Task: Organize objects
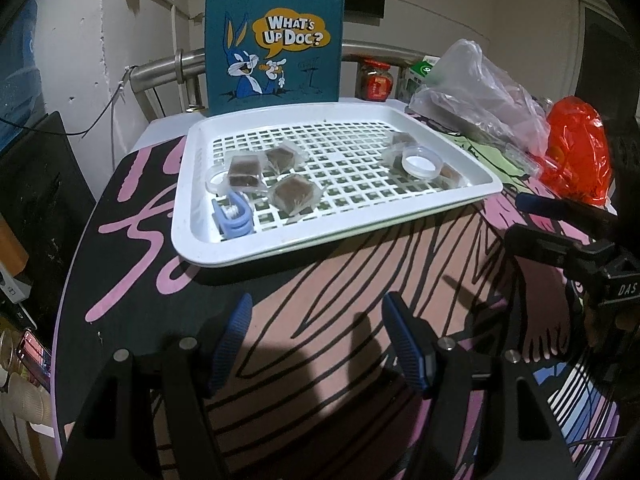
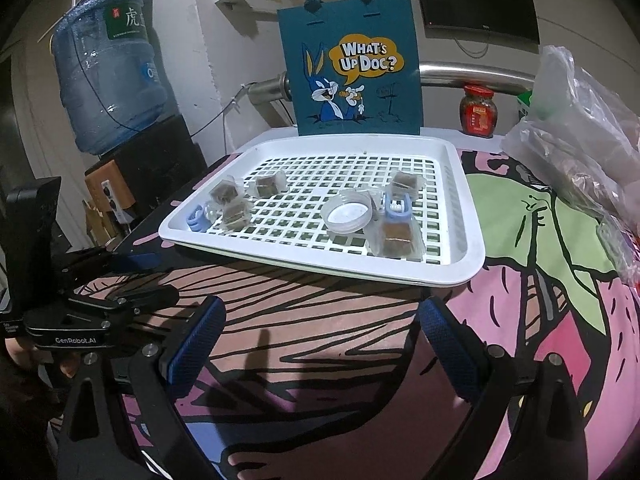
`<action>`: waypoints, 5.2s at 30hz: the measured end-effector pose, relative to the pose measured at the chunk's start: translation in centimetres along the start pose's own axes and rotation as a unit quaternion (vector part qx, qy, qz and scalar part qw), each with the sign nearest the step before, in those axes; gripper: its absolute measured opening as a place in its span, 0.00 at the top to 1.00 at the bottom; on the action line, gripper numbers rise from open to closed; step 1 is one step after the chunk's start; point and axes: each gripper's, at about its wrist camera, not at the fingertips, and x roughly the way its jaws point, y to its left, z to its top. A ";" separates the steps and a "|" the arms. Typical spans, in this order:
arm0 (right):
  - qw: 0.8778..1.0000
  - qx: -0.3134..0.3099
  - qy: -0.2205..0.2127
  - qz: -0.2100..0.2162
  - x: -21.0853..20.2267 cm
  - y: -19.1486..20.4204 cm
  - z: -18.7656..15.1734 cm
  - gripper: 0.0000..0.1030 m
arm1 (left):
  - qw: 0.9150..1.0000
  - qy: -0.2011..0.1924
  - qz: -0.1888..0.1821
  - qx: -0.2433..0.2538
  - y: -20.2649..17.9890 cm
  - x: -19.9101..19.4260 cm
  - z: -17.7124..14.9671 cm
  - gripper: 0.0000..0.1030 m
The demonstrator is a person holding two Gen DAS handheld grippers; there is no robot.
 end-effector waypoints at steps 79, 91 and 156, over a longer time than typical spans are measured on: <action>0.997 -0.019 0.077 -0.005 1.8 1.1 -1.2 0.04 | 0.998 0.056 -0.013 0.031 -0.9 1.6 -0.6 0.35; 0.994 -0.001 0.108 -0.015 2.8 0.4 -1.6 0.04 | 0.997 0.063 0.003 0.036 -1.1 1.8 -0.7 0.23; 0.988 -0.036 0.133 -0.069 3.3 1.0 -2.1 0.00 | 0.996 0.078 0.002 0.036 -1.0 2.5 -0.7 0.00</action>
